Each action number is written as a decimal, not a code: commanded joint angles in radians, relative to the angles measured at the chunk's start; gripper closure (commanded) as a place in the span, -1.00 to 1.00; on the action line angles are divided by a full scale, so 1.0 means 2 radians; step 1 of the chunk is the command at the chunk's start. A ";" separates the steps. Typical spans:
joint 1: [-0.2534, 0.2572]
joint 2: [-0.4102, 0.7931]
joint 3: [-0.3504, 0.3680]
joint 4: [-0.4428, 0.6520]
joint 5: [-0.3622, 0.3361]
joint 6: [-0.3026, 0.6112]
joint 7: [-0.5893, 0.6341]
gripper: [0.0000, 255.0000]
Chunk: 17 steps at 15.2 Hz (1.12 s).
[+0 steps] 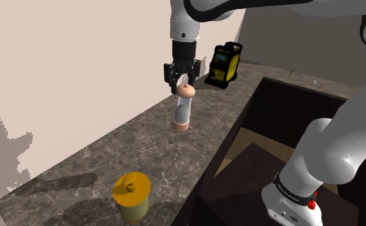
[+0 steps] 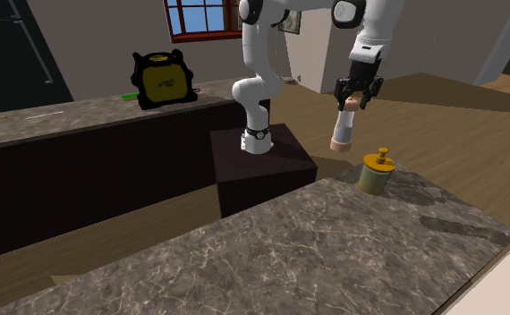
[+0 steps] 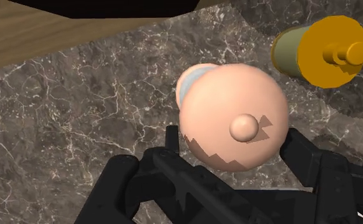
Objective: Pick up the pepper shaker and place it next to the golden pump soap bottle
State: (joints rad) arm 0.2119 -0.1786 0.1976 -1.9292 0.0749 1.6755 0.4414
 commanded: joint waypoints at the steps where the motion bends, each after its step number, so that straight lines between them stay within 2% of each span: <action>1: 0.011 0.014 0.016 0.012 0.002 0.004 0.028 1.00; 10: 0.058 0.096 0.075 0.102 -0.009 -0.002 0.138 1.00; 17: 0.058 0.096 0.075 0.055 -0.009 0.045 0.136 1.00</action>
State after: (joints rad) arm 0.3286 0.0130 0.3486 -1.8071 0.0567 1.7539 0.7141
